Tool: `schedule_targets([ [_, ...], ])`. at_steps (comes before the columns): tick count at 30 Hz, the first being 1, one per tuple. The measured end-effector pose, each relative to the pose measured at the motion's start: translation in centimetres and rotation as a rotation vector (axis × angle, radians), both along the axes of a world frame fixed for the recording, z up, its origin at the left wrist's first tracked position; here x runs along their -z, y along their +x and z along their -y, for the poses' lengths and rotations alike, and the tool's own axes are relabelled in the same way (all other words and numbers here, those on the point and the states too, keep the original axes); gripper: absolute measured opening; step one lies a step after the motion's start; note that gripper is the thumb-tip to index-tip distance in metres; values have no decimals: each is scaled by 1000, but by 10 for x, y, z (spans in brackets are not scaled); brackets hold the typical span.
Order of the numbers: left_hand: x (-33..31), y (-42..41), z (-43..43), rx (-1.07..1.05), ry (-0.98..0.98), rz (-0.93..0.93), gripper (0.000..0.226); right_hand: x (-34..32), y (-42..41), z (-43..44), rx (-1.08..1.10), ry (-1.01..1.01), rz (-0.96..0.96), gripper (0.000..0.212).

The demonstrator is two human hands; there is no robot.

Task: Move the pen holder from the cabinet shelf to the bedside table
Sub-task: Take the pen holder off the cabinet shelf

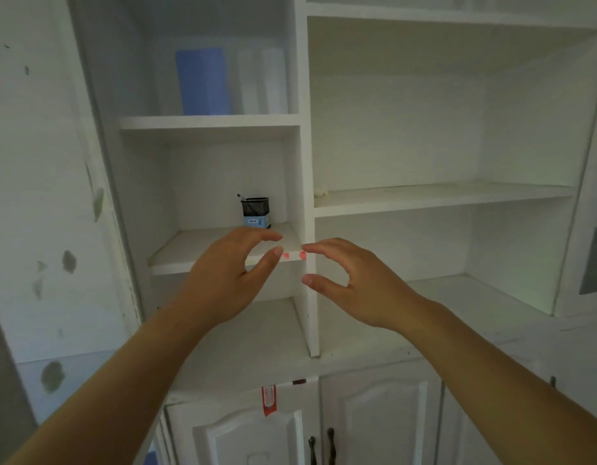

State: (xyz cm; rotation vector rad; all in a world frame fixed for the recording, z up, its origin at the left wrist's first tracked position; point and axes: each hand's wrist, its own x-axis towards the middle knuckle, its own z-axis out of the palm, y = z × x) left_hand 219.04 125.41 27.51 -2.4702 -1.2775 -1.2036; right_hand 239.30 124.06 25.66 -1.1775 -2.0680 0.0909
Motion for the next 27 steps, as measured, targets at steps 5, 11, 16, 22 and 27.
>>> schedule_targets([
  [5, 1, -13, -74, -108, -6, 60, 34, -4, -14, -66, -31, -9, -10, 49],
  [11, 11, -41, -137, -157, -25, 119, 35, -6, -36, -135, -94, 8, -36, 51],
  [16, 14, -59, -178, -207, -51, 118, 34, -3, -54, -190, -113, 30, -23, 53],
  [22, 16, -72, -223, -252, -80, 78, 36, 0, -71, -251, -177, 9, -79, 53],
  [27, 10, -84, -260, -318, -119, 85, 34, -9, -90, -309, -74, 148, -136, 44],
])
